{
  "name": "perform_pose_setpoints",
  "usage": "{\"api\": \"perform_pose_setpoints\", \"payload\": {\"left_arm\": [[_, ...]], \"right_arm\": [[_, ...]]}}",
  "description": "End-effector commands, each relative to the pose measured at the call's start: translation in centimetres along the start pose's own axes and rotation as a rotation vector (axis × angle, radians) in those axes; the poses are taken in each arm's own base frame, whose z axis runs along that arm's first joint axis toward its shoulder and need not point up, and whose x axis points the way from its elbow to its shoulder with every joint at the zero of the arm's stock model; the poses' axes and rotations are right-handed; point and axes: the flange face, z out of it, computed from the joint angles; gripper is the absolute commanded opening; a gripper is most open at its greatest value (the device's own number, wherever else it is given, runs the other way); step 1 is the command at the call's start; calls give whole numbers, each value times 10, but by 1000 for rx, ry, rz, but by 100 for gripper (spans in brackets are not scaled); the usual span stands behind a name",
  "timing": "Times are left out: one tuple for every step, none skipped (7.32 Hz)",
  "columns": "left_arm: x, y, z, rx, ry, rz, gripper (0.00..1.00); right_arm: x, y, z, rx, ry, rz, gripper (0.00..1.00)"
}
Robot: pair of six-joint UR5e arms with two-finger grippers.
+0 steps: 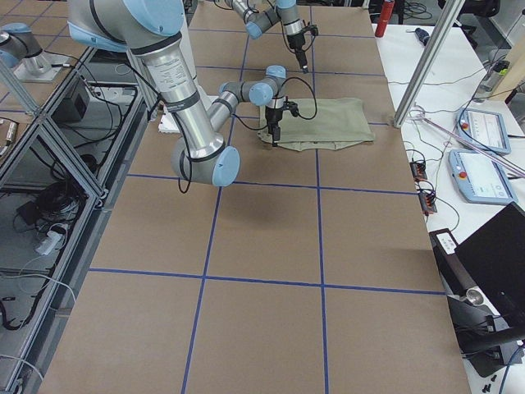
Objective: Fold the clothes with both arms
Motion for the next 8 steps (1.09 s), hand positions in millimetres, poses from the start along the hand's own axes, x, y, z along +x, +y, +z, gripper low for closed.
{"api": "perform_pose_setpoints", "payload": {"left_arm": [[1, 1, 0, -1, 3, -4, 100], [6, 9, 2, -13, 8, -12, 100], [11, 17, 4, -26, 14, -21, 100], [12, 17, 4, -26, 14, -21, 100], [13, 18, 2, -26, 17, -21, 100], [15, 18, -1, -25, 23, -19, 100], [16, 18, -2, -24, 26, -19, 100], [16, 18, -2, -24, 26, -16, 100]], "right_arm": [[17, -4, 5, -13, 12, 12, 100], [26, -6, 8, -14, 19, 17, 100], [41, -9, 13, -17, 31, 24, 100], [72, -14, 14, -30, 29, 24, 100], [104, -11, 6, -38, 5, 20, 100], [108, -16, -4, -29, -11, 30, 100], [110, -24, -13, -17, -29, 36, 100], [104, -37, -31, 14, -52, 31, 100]]}}
